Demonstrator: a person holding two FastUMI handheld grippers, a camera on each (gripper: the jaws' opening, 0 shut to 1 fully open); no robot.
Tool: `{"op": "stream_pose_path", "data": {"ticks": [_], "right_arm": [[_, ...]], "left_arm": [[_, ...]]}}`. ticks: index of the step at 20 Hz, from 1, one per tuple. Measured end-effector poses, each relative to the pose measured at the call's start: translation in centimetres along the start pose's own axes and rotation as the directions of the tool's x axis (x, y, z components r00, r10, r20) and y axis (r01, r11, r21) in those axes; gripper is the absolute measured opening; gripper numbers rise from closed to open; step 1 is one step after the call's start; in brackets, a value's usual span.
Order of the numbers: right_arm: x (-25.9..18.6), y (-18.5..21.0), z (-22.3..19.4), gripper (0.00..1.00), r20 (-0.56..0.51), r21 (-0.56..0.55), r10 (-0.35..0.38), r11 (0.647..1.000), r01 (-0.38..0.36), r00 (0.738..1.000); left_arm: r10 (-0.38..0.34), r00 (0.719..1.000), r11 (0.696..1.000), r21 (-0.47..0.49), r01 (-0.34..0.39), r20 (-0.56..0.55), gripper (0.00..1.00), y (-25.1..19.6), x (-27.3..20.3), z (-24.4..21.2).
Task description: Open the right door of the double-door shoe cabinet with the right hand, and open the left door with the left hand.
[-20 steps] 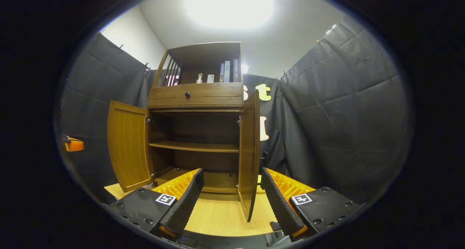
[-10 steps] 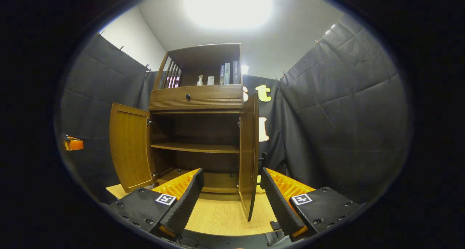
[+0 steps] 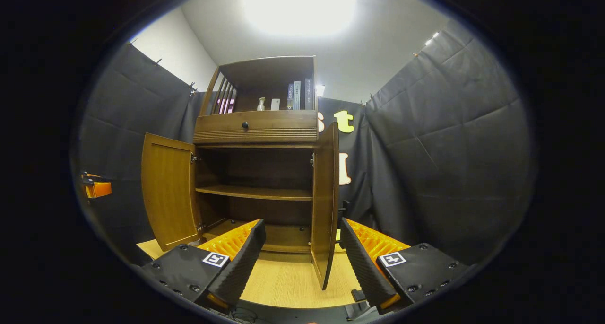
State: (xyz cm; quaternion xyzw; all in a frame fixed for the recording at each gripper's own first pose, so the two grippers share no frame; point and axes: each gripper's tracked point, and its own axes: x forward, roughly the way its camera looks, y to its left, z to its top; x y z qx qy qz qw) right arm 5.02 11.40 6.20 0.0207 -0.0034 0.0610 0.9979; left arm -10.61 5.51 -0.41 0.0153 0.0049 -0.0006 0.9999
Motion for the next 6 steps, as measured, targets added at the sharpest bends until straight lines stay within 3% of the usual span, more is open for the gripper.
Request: {"op": "stream_pose_path", "data": {"ticks": [6], "right_arm": [[0.3,0.03,0.29,0.99,0.004,0.009,-0.004,1.0,0.004,1.0]], "left_arm": [[0.013,1.0,1.0,0.016,-0.013,0.006,0.95,0.24,0.45,0.19]]}}
